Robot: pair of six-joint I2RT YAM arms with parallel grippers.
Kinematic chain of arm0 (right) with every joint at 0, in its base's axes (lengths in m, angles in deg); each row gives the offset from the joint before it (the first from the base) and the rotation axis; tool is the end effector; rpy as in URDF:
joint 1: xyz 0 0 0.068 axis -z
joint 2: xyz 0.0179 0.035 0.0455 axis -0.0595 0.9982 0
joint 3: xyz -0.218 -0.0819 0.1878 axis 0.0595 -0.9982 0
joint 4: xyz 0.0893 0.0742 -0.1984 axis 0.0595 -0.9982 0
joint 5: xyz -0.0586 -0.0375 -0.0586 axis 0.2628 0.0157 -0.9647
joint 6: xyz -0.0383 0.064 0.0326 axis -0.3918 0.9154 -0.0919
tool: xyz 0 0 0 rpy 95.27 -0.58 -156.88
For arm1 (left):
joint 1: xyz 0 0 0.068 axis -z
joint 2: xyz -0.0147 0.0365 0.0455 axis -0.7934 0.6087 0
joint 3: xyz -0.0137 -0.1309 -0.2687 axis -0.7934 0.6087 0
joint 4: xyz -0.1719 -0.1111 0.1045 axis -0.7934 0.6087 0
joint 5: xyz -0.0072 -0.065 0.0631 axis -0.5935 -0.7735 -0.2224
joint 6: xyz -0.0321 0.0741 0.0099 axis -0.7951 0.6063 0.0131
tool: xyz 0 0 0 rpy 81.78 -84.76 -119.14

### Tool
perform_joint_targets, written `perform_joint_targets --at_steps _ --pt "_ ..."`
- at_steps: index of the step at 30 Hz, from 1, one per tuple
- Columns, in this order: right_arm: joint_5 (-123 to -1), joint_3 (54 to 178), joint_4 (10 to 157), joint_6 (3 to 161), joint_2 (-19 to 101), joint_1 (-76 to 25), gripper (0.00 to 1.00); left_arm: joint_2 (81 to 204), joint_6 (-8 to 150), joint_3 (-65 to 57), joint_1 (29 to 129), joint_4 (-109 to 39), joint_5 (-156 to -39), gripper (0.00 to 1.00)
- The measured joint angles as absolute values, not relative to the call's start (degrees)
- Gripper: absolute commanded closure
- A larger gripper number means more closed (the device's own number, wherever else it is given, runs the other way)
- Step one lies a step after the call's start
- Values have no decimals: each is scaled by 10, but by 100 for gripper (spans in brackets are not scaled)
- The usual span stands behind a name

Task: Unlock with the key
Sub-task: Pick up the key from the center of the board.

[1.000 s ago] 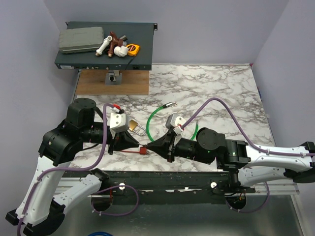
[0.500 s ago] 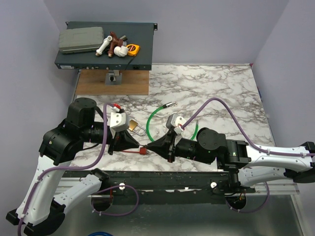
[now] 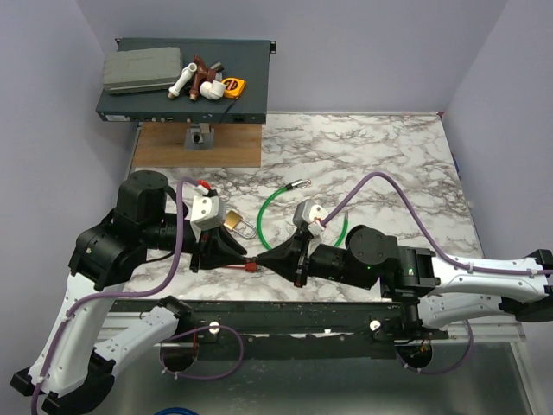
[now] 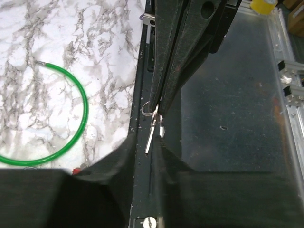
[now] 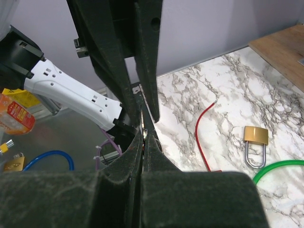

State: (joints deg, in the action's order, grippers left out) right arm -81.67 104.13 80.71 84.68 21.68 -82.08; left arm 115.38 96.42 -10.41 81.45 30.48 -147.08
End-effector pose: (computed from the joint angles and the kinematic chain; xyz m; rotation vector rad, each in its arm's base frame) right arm 0.0333 0.2327 0.4330 -0.9104 1.4536 1.1028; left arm 0.0324 -0.0862 0.4292 1.2816 1.6201 -1.2235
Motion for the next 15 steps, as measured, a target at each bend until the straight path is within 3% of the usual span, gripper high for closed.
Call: perform_joint_targets --at_steps 2,7,11,15 --pt "-817 1040 809 847 216 -821 99 1153 967 -104 814 305 -1475 100" --pt "-817 1039 812 847 215 -820 98 1151 972 -104 814 305 -1484 100" --pt "-817 1039 812 848 215 -820 69 1150 974 -104 813 306 -1483 100" --pt "-817 1039 806 848 209 -820 55 1157 980 -119 810 313 -1469 100"
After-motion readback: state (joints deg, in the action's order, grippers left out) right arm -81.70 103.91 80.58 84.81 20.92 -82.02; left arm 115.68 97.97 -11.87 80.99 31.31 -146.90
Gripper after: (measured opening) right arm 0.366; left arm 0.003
